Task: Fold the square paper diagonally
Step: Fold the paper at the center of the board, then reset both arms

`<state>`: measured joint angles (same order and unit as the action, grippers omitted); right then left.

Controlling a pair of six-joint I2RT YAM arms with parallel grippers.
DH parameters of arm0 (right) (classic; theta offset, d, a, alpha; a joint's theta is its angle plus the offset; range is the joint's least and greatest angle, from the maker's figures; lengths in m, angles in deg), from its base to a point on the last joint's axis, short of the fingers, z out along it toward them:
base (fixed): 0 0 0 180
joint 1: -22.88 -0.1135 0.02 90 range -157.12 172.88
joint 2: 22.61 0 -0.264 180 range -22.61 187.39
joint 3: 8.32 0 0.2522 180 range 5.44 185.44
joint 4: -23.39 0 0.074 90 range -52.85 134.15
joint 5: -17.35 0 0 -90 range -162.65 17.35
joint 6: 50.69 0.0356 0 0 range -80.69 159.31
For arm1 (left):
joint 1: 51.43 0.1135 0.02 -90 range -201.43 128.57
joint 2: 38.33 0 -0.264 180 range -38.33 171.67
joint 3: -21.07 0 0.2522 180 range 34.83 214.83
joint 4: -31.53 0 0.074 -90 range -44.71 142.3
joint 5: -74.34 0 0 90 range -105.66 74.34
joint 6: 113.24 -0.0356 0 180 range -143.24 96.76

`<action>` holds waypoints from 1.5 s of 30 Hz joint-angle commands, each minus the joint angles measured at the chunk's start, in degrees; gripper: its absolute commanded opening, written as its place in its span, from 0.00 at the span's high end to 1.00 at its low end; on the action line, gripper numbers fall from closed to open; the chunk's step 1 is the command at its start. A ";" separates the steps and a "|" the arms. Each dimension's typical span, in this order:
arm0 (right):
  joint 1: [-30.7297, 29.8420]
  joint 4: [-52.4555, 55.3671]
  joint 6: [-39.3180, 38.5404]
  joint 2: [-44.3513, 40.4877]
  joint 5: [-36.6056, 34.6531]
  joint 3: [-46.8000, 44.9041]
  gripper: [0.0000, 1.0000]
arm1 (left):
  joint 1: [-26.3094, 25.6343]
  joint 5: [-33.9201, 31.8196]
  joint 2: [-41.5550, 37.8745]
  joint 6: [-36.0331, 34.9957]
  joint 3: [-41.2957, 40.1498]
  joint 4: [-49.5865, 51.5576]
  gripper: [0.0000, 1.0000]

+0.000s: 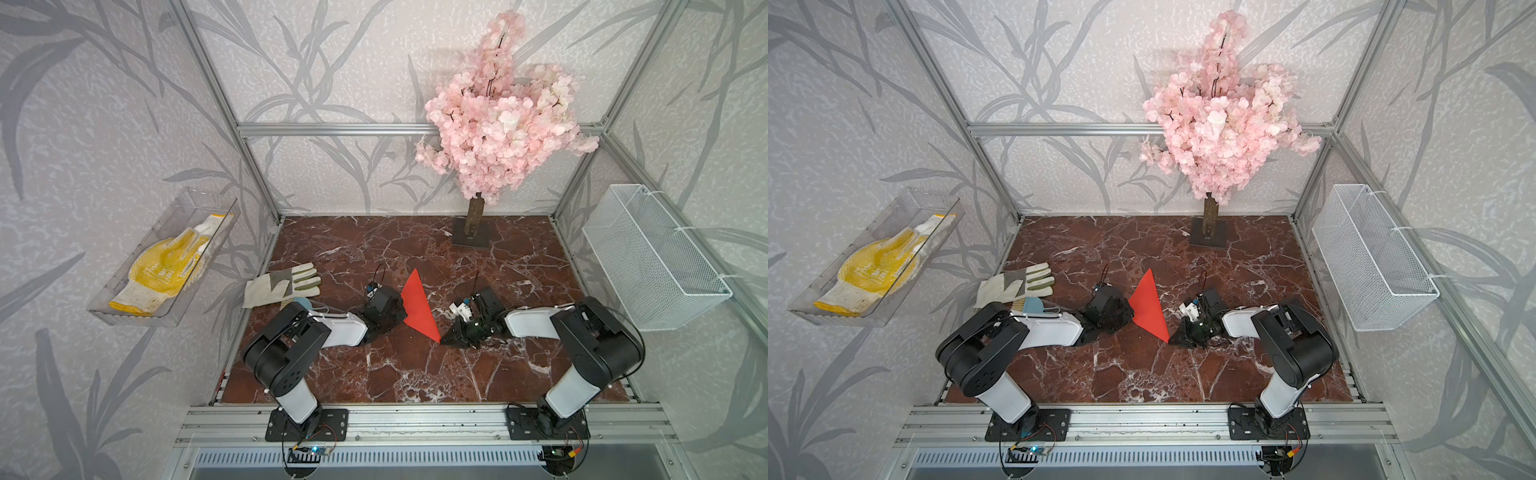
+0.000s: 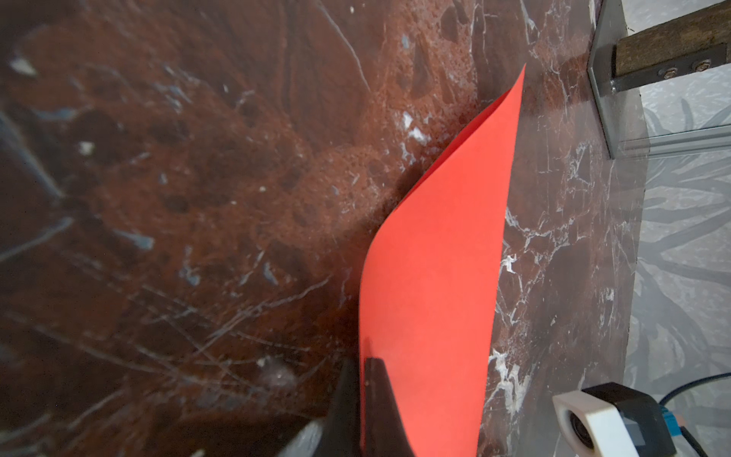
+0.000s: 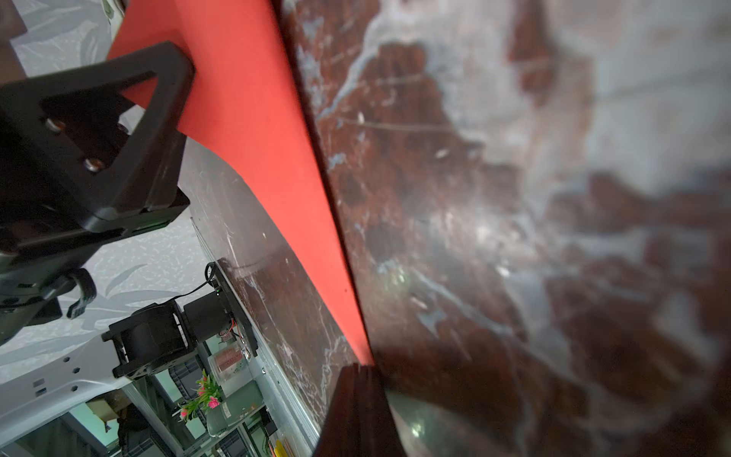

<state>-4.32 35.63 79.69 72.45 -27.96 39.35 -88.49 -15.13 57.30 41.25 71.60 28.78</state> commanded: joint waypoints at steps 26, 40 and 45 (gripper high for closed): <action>21.78 -7.02 -24.18 -43.74 -48.74 -6.18 0.01 | 15.02 -35.59 -36.22 -29.16 6.82 37.49 0.01; 23.72 -55.68 -40.29 -14.67 -54.13 -18.41 0.01 | 25.99 -40.60 -42.01 -51.83 -14.19 6.25 0.00; 26.23 -72.67 -39.00 -1.33 -50.48 -20.06 0.01 | 27.99 -36.95 -35.09 -55.56 -15.47 -0.97 0.00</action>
<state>21.01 -19.32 42.21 65.76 -80.70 20.88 -61.37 -54.47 19.99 -9.77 57.02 35.67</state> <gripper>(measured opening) 0.993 0.998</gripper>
